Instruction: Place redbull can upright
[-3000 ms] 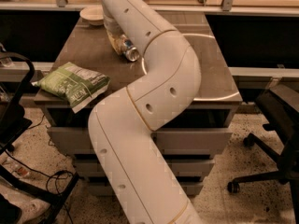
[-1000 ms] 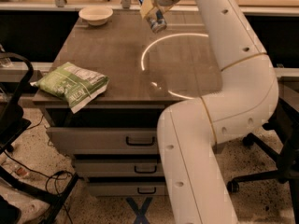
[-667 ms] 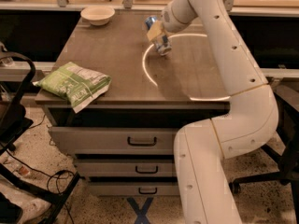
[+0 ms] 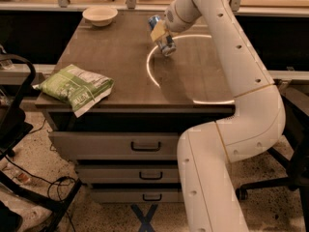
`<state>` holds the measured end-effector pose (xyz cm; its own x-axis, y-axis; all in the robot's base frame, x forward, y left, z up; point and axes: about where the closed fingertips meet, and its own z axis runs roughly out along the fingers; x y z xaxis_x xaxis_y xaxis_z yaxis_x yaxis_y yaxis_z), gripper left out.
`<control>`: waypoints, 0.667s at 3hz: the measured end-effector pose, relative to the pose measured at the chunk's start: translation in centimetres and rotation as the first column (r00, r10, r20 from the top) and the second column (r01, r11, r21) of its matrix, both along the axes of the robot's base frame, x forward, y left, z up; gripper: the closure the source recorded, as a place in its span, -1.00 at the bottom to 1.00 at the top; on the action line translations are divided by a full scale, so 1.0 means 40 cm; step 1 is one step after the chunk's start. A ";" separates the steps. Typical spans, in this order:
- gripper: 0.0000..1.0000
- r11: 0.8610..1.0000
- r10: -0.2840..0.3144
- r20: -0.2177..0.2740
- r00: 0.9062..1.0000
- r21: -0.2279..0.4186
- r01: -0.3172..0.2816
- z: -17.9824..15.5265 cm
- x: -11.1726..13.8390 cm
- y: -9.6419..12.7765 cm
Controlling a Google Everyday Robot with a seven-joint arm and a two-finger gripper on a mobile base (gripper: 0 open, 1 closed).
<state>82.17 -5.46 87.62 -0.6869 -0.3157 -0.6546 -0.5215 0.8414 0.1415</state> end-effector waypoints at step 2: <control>1.00 0.892 -0.070 -0.127 0.989 -0.452 0.005 0.095 -0.095 0.080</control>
Offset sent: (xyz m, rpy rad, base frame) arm -0.0951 0.0209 0.0846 -0.7784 0.3834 -0.0472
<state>78.36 -2.26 91.42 -0.7759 -0.5263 -0.3480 -0.4915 0.8500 -0.1895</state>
